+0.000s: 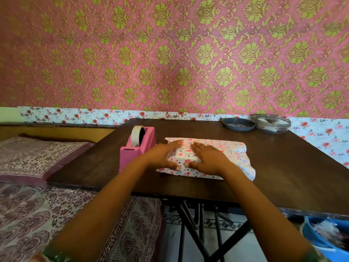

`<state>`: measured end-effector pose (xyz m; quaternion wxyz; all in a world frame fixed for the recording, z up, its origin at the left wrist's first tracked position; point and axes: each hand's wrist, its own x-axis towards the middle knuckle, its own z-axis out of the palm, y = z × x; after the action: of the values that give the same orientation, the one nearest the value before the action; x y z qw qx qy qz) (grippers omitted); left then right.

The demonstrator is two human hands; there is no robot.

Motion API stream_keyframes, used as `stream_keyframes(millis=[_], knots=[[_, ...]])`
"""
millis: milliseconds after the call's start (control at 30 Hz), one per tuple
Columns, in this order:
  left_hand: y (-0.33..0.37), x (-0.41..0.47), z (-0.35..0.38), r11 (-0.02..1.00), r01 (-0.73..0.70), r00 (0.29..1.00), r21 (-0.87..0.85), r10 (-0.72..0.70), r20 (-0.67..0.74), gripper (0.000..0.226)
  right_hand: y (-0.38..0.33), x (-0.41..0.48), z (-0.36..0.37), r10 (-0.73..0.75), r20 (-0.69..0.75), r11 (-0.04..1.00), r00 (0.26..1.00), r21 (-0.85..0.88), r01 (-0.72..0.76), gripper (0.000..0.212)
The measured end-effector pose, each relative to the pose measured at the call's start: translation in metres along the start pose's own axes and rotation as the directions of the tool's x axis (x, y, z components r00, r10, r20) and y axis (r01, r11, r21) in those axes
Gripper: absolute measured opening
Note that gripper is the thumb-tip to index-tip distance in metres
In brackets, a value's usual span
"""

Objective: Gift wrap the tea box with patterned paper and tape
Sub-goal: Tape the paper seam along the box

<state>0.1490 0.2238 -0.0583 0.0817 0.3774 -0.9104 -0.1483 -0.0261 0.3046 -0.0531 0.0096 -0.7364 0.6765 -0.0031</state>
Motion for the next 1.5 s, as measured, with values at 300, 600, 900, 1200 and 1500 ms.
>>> stream_keyframes(millis=[300, 600, 900, 1200, 1500], knots=[[-0.008, -0.040, -0.063, 0.960, 0.221, 0.901, -0.171, -0.268, -0.340, 0.042, 0.000, -0.005, 0.004, -0.008, -0.059, 1.000, 0.998, -0.005, 0.007, 0.073], [-0.041, -0.061, -0.061, 0.732, 0.585, 0.717, -0.347, -0.668, -0.201, 0.046, 0.001, -0.005, 0.009, 0.000, -0.080, 1.000, 0.997, -0.024, -0.002, 0.074], [-0.026, -0.056, -0.071, 0.520, 0.551, 0.660, -0.653, -0.750, -0.040, 0.032, 0.001, -0.004, 0.011, 0.000, -0.107, 0.999, 0.994, -0.032, -0.003, 0.074], [-0.024, -0.062, -0.078, 0.337, 0.461, 0.645, -0.821, -0.762, 0.050, 0.020, 0.001, -0.005, 0.011, -0.010, -0.117, 0.999, 0.993, -0.044, 0.005, 0.074], [-0.023, -0.070, -0.058, 0.256, 0.226, 0.626, -0.940, -0.778, -0.062, 0.034, 0.000, -0.005, 0.011, -0.014, -0.129, 0.999, 0.992, -0.047, 0.008, 0.074]])
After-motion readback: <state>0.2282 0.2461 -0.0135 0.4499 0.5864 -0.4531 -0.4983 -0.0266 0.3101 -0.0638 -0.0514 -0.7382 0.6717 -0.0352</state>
